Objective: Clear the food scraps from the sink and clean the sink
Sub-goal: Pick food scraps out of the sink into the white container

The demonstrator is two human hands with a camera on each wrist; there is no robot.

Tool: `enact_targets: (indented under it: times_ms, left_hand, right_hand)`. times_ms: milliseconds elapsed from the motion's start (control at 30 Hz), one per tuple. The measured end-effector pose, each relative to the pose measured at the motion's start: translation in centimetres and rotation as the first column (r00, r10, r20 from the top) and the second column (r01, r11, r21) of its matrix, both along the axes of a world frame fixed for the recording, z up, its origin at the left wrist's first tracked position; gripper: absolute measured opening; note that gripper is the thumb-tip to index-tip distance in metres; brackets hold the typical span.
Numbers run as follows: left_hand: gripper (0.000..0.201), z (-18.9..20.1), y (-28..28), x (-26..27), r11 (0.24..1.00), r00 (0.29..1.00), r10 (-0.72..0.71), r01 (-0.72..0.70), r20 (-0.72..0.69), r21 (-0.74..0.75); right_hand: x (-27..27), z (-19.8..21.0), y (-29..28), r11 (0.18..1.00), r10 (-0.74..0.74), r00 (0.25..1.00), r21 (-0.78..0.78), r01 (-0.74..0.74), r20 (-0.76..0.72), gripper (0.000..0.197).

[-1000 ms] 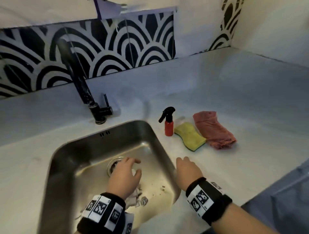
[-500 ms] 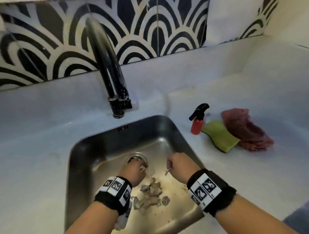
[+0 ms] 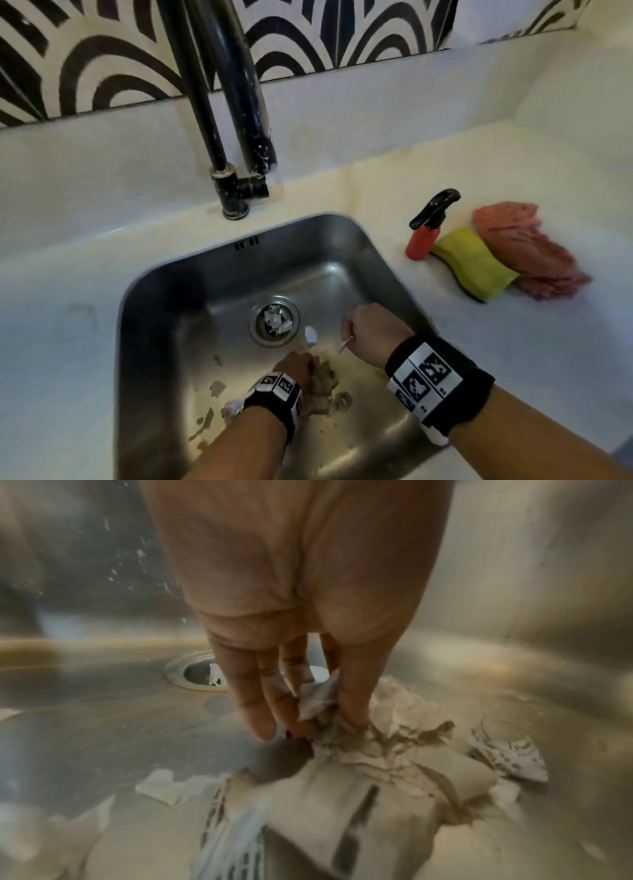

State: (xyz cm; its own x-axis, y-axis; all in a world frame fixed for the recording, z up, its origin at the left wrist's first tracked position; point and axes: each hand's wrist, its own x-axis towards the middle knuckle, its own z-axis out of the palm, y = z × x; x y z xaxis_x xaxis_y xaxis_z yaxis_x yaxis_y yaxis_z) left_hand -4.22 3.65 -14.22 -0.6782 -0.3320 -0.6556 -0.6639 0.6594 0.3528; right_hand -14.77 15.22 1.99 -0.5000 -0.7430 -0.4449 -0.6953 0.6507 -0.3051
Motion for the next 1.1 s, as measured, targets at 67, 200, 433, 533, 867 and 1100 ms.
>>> enact_targets:
  times_ms: [67,200,433,533,867,1100]
  left_hand:
    - [0.034,0.2,-0.3,-0.2,0.999,0.998,0.045,-0.044,-0.036,0.005]
    - [0.024,2.8,-1.2,-1.0,0.993,0.981,0.102,-0.112,-0.167,-0.048]
    - [0.010,10.1,-1.2,-1.9,0.979,0.842,0.197,-0.200,-0.502,0.049]
    - [0.019,12.9,-0.5,-2.3,0.980,0.792,0.195,-0.184,-0.579,0.078]
    - [0.022,21.2,5.7,-3.9,0.984,0.609,0.171,-0.068,-0.775,0.164]
    - [0.038,22.9,12.6,-6.5,0.997,0.649,0.067,-0.016,-0.758,0.075]
  right_hand:
    - [-0.2,0.1,0.3,1.000,0.001,1.000,0.010,-0.001,-0.002,0.017]
    - [-0.6,0.8,0.9,0.999,0.002,1.000,-0.044,-0.003,-0.023,0.015]
    - [-1.3,1.8,1.2,0.985,0.014,1.000,-0.172,-0.010,0.020,0.014]
    - [-1.4,3.0,1.5,0.959,0.064,0.998,-0.276,-0.061,0.002,0.014]
    - [-3.5,7.4,6.9,0.851,-0.102,0.994,-0.514,0.106,0.037,0.013]
    - [-5.1,9.2,15.7,0.754,-0.240,0.958,-0.592,0.286,0.157,0.015]
